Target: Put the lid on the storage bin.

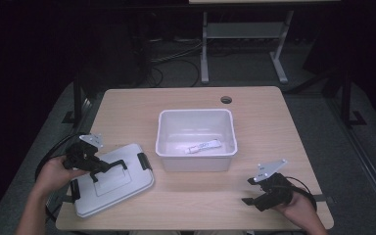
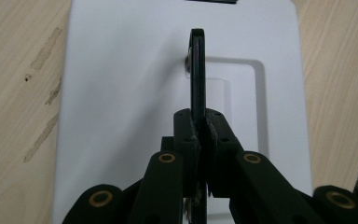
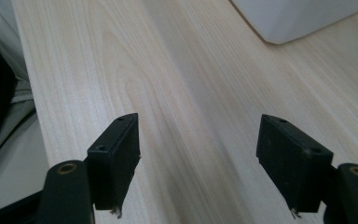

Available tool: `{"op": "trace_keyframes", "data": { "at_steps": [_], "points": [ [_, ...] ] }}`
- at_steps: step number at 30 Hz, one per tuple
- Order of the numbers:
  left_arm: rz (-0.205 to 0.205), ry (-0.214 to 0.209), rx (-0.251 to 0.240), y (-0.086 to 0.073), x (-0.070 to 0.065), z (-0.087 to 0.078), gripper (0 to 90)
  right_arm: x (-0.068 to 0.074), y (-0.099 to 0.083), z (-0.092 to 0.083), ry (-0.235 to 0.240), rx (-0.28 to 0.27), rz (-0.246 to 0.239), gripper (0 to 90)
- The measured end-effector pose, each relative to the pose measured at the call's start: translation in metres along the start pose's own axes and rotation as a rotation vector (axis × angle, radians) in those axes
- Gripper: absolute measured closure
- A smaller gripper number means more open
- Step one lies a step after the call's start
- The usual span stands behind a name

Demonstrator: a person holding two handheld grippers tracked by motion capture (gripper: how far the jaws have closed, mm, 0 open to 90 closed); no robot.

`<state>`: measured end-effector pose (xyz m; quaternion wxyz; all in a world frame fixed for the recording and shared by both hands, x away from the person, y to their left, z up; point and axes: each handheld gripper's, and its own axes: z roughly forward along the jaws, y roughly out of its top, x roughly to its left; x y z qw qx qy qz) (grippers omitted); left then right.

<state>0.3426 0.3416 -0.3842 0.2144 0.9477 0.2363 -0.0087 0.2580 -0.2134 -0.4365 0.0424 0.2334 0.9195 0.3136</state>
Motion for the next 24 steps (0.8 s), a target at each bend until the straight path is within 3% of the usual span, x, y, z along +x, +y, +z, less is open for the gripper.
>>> {"op": "trace_keyframes", "data": {
  "at_steps": [24],
  "points": [
    [0.051,0.015,-0.053,0.007,-0.014,-0.056,84.9,0.0,0.002,0.007,0.011,0.003,0.005,28.6]
  ]
}}
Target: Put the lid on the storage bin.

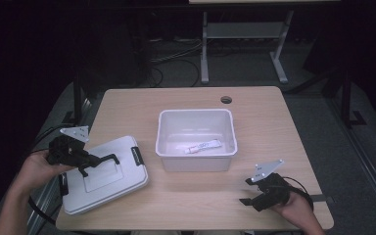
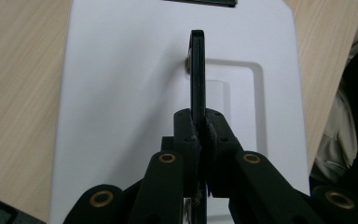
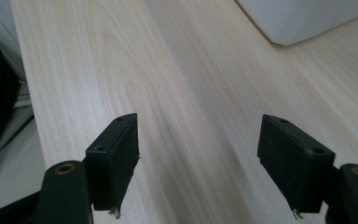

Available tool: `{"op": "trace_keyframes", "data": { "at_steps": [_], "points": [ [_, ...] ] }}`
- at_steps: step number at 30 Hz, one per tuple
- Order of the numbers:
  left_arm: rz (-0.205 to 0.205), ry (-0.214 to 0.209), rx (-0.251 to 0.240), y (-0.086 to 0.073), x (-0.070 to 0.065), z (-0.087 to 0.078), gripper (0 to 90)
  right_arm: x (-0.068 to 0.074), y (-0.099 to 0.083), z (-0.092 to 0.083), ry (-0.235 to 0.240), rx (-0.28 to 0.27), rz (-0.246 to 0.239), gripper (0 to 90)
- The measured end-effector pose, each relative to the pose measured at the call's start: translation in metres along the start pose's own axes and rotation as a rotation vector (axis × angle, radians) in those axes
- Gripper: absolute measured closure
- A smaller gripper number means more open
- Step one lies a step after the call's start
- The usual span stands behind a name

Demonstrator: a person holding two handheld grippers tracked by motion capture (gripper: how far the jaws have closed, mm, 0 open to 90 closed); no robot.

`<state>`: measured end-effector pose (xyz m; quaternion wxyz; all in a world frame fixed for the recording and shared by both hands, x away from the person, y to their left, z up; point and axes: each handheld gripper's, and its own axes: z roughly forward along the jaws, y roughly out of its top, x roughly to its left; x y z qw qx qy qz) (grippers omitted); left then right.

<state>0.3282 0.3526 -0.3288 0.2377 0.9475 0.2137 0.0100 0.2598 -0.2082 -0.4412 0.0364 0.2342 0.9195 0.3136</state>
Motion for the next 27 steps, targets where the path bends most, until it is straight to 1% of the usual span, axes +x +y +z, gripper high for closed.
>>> {"op": "trace_keyframes", "data": {
  "at_steps": [1,4,9,14,18,23,27],
  "points": [
    [0.009,0.002,-0.005,0.001,0.0,-0.004,84.9,0.0,0.0,0.0,-0.001,0.002,0.001,28.5],
    [0.015,-0.001,-0.013,0.006,-0.001,-0.012,84.9,0.0,-0.001,0.0,-0.003,0.002,0.003,28.2],
    [0.04,0.001,-0.001,0.017,-0.001,-0.023,84.8,0.0,-0.001,0.0,-0.005,0.0,0.011,26.6],
    [0.059,-0.006,-0.005,0.026,-0.002,-0.032,84.9,-0.001,-0.002,0.0,-0.007,0.0,0.023,25.6],
    [0.072,-0.013,-0.011,0.031,-0.003,-0.042,84.8,-0.002,-0.002,0.002,-0.01,0.012,0.022,25.2],
    [0.088,-0.013,-0.017,0.038,-0.003,-0.053,84.8,-0.002,0.0,0.004,-0.007,0.006,0.018,25.2],
    [0.096,-0.016,-0.02,0.045,-0.003,-0.059,84.8,-0.003,0.001,0.004,-0.007,0.003,0.017,25.2]
  ]
}}
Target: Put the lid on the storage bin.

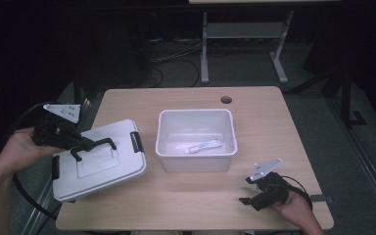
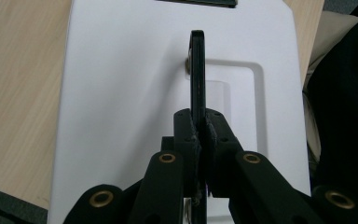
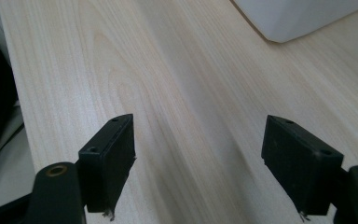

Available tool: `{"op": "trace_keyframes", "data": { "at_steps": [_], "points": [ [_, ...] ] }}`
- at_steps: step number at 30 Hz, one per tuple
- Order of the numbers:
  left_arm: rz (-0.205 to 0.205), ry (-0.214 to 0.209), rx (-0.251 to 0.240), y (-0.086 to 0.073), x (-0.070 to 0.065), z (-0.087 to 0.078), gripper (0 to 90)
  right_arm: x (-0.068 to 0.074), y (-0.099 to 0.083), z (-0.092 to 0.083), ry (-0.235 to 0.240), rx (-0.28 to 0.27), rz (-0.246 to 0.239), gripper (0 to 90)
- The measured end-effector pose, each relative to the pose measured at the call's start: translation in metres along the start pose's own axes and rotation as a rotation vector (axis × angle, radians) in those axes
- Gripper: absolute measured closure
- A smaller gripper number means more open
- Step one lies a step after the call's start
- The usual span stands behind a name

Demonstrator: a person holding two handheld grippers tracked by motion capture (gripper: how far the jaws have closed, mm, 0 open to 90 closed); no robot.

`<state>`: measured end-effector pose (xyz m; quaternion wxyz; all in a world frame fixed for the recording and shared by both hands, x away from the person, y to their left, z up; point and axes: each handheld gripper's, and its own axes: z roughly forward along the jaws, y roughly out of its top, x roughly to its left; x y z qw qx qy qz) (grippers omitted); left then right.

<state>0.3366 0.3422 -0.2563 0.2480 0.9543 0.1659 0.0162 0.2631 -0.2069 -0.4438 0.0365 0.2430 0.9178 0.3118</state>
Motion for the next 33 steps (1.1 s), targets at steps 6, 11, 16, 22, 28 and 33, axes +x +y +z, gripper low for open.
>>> {"op": "trace_keyframes", "data": {
  "at_steps": [6,11,16,22,28,33],
  "points": [
    [0.034,-0.01,-0.002,0.018,0.001,-0.001,84.9,0.0,-0.001,0.0,-0.001,0.005,0.003,25.2],
    [0.058,-0.022,-0.012,0.034,0.003,-0.002,84.9,-0.001,-0.003,0.0,-0.002,-0.001,0.002,25.2],
    [0.081,-0.032,-0.023,0.051,0.007,0.0,84.8,-0.001,-0.004,-0.002,-0.005,-0.007,0.01,25.2],
    [0.107,-0.043,-0.001,0.073,0.011,0.006,84.8,-0.002,-0.006,-0.004,-0.012,-0.009,0.016,25.2],
    [0.136,-0.053,-0.002,0.095,0.014,0.012,84.8,-0.003,-0.009,-0.006,-0.013,-0.015,0.026,25.2],
    [0.157,-0.064,-0.001,0.112,0.015,0.018,84.8,-0.003,-0.01,-0.006,-0.017,-0.013,0.031,24.8]
  ]
}}
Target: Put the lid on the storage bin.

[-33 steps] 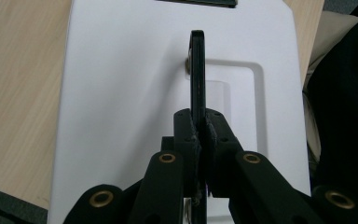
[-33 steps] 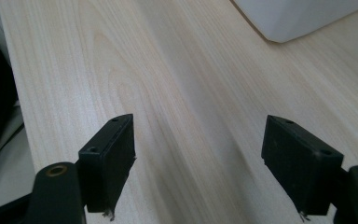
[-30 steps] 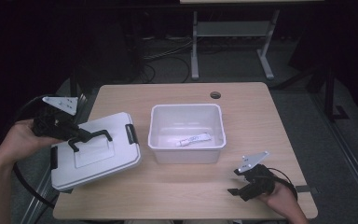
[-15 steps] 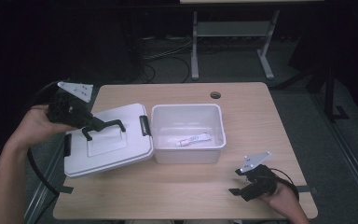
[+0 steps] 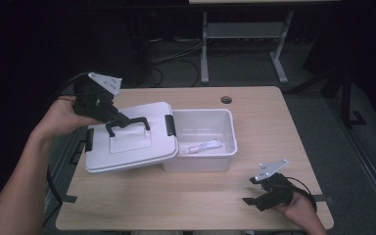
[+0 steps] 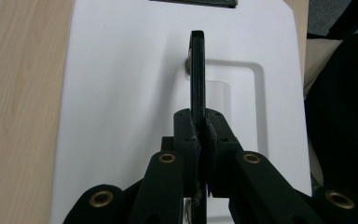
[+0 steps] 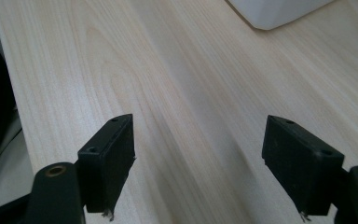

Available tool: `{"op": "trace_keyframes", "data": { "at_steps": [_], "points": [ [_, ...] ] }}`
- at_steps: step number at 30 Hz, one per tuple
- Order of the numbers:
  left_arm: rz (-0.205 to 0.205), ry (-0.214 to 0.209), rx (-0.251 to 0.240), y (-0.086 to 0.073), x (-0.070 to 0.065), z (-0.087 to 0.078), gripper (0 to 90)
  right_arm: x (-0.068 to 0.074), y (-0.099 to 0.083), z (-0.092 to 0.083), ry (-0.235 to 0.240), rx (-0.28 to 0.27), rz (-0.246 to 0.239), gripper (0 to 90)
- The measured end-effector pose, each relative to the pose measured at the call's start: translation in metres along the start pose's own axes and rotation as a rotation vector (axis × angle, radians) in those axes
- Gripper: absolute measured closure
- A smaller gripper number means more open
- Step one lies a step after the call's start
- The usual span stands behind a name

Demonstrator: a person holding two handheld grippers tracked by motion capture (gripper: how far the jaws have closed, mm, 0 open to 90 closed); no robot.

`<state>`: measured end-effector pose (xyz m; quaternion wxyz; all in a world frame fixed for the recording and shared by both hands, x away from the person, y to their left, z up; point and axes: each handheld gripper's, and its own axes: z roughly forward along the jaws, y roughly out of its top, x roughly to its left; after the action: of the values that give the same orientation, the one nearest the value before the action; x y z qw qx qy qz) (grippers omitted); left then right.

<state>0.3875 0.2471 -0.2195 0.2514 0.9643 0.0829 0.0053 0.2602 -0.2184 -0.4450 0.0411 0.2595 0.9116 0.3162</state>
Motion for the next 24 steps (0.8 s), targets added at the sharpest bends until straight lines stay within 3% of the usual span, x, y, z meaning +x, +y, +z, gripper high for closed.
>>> {"op": "trace_keyframes", "data": {
  "at_steps": [24],
  "points": [
    [0.069,-0.062,-0.008,0.066,0.026,0.039,84.9,0.002,-0.003,-0.001,-0.007,-0.003,-0.003,24.6]
  ]
}}
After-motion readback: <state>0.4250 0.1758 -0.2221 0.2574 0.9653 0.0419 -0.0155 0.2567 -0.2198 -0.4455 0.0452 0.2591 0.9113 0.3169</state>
